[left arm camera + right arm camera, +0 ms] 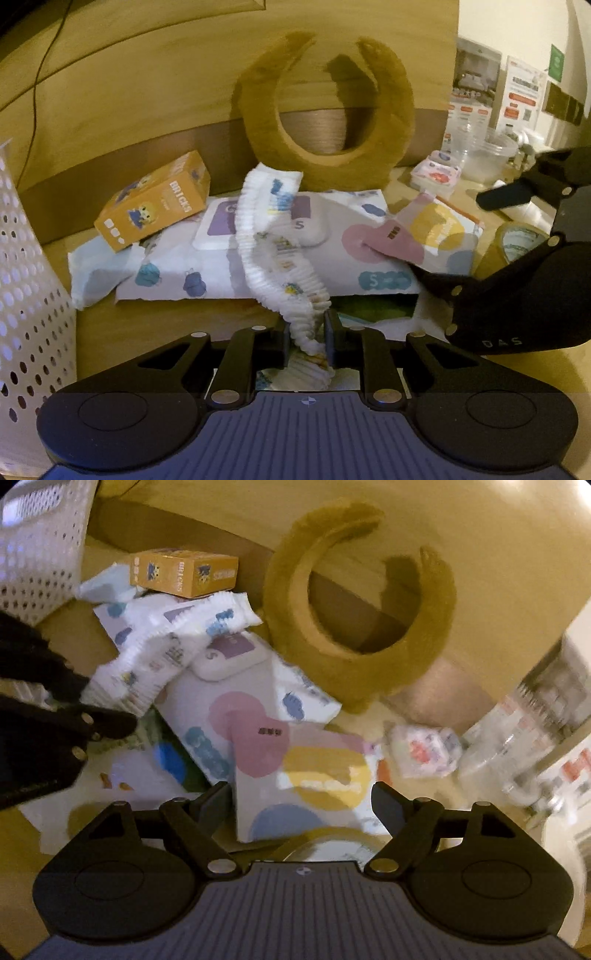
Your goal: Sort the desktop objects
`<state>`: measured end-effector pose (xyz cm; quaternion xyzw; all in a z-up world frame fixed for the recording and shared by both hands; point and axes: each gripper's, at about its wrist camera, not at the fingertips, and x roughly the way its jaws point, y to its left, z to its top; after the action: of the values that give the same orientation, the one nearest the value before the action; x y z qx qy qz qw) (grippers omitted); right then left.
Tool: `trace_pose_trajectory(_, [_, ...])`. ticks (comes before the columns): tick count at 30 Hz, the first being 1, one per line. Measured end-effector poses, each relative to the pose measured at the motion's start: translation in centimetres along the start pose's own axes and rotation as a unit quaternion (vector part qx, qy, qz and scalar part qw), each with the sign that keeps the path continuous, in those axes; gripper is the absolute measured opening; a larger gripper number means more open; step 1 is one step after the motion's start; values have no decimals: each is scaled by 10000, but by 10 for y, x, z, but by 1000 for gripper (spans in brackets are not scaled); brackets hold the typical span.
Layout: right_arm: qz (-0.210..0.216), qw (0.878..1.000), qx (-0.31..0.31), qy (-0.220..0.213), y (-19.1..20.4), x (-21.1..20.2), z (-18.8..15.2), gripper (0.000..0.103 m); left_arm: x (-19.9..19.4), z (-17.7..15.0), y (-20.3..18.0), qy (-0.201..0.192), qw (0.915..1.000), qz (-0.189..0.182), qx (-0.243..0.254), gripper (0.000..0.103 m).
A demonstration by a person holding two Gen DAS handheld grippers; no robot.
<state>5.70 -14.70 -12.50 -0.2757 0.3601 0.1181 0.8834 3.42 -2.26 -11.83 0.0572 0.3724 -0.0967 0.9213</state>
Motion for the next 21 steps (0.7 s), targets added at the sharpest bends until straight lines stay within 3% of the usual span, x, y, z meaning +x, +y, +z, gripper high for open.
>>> trace_pose_trajectory(6, [-727,9964,-417,-81,5,-3,0,80,1,-1,2,-8,10000,-26,-13,23])
trace_pose_trajectory(9, [-681,9966,-350,318,1,11,0,72,1,-1,1,-8,10000,-30,1,24])
trace_pose_trajectory(13, [-659,9969,-87,421,-9,22,5,68,1,0,0,-16,10000,-40,32,25])
trace_pose_trajectory(14, [-623,9971,-2,443,-12,25,7,60,2,1,0,-17,10000,-39,29,25])
trace_pose_trajectory(15, [-485,9977,101,465,-16,28,7,28,2,1,0,-14,10000,-49,19,25])
trace_pose_trajectory(16, [-217,9978,238,586,-20,34,8,8,2,1,-1,-10,10000,-42,15,25])
trace_pose_trajectory(21, [318,9947,851,482,-38,32,7,6,0,2,-2,-40,10000,5,6,26])
